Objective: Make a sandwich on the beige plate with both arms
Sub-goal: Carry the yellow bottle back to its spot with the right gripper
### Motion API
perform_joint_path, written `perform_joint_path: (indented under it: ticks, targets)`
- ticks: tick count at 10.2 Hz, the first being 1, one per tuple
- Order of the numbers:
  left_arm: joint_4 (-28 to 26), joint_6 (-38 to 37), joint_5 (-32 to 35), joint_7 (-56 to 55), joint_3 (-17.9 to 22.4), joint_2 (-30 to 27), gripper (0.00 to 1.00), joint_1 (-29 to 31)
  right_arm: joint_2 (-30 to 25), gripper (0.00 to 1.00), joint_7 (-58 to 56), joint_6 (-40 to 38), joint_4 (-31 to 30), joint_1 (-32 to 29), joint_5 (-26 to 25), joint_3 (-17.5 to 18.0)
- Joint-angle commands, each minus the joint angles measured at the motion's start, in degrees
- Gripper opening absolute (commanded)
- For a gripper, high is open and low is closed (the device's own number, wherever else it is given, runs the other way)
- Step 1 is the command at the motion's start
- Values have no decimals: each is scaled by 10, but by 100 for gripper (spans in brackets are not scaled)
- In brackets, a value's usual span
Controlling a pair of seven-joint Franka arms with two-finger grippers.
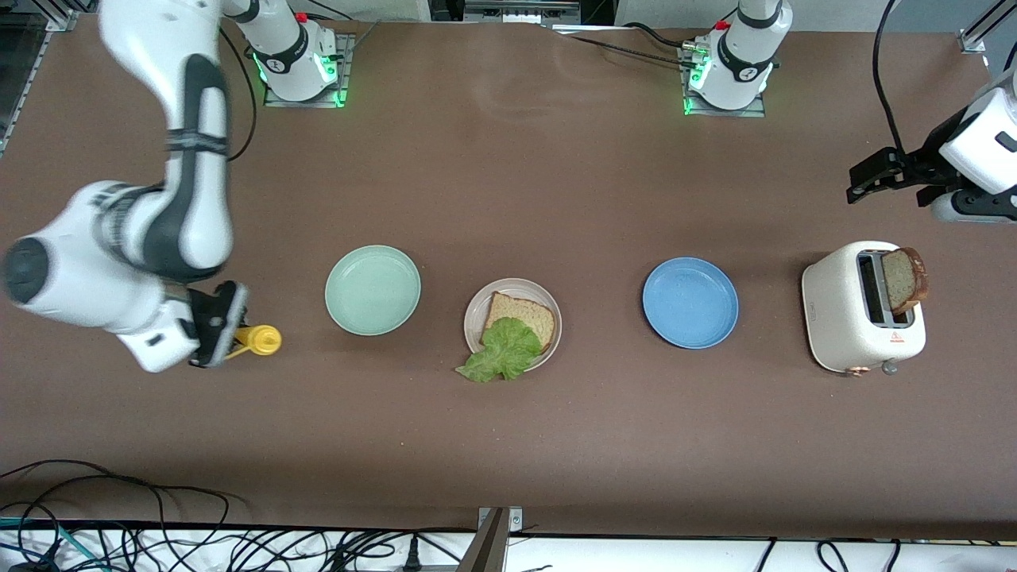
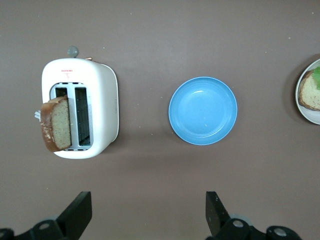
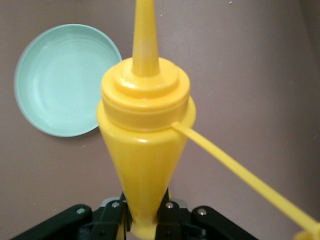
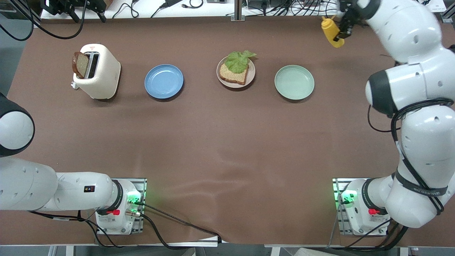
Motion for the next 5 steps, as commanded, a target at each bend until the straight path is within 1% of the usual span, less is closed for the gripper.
perform_joint_path:
  ticks: [1, 2, 3, 4, 5]
  targets:
    - [5, -10, 39, 16, -1, 17, 100, 21, -14, 0, -73, -76, -37, -69, 85, 16]
    - [3, -9, 43, 35, 0, 21, 100, 39, -16, 0, -84, -97, -53, -84, 91, 16]
    - [5, -1, 44, 43, 0, 34, 100, 61, -15, 0, -115, -117, -71, -99, 111, 16]
    - [6, 18, 45, 68, 0, 53, 100, 90, -15, 0, -171, -128, -102, -110, 141, 16]
    - [4, 56, 48, 90, 0, 77, 100, 111, -16, 0, -213, -131, -132, -116, 160, 16]
